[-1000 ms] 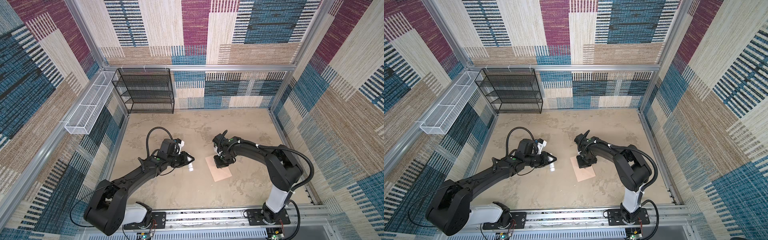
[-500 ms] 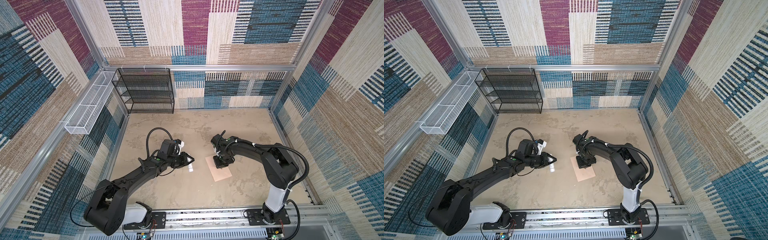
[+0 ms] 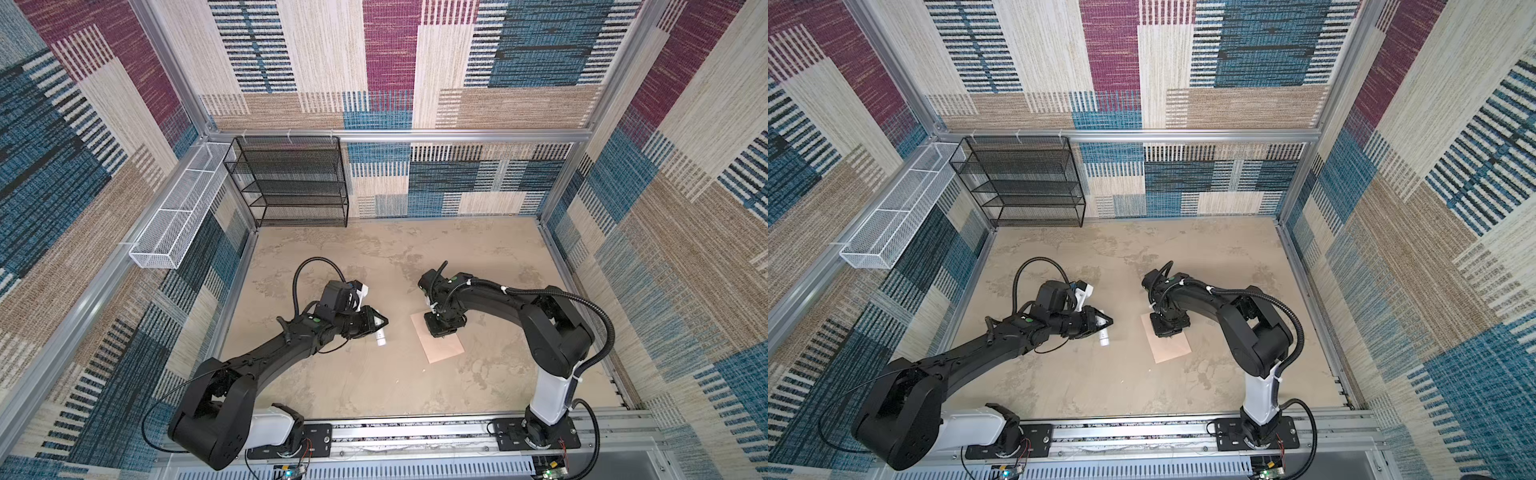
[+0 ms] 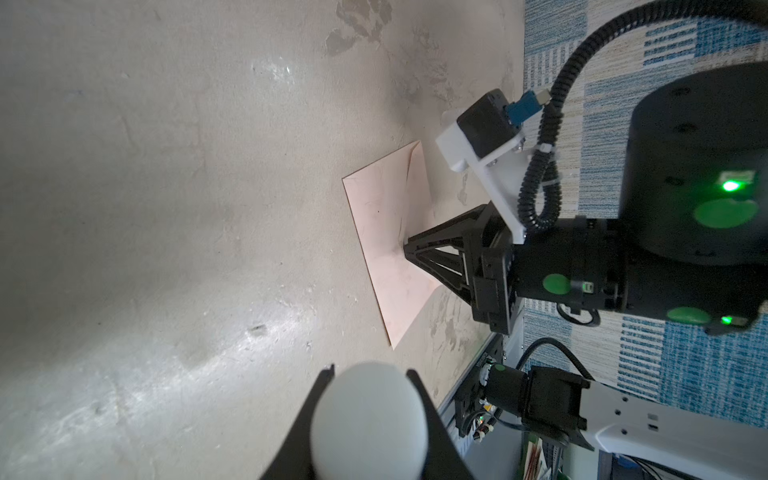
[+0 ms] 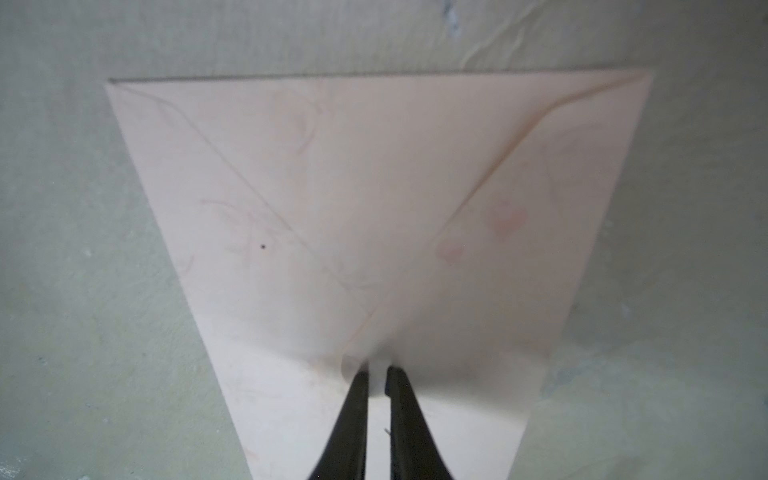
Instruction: Place the letter into the envelope and seal it
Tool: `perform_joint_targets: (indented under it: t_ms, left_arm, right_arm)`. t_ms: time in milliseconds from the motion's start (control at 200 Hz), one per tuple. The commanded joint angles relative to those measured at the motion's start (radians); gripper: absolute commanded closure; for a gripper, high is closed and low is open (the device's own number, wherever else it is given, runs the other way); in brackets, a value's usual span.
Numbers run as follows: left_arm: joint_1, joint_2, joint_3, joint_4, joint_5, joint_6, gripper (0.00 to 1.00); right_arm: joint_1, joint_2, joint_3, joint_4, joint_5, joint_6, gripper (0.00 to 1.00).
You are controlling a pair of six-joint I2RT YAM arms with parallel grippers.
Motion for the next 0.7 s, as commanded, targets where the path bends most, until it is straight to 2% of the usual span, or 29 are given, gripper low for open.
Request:
perform_joint_targets:
  t_ms: [0, 336, 696]
  left_arm:
    - [0.0, -0.006, 0.0, 0.022, 0.014, 0.0, 0.88]
    - [0.0, -0.016, -0.003, 0.013, 0.011, 0.003, 0.88]
    - [0.0, -0.032, 0.0, -0.004, 0.005, 0.005, 0.88]
  right_arm:
    - [0.003, 0.029, -0.011, 0.082, -0.028, 0.016, 0.84]
    - [0.002, -0.009, 0.027, 0.042, -0.012, 0.018, 0.8]
    - [0.003, -0.159, 0.073, -0.059, -0.011, 0.014, 0.74]
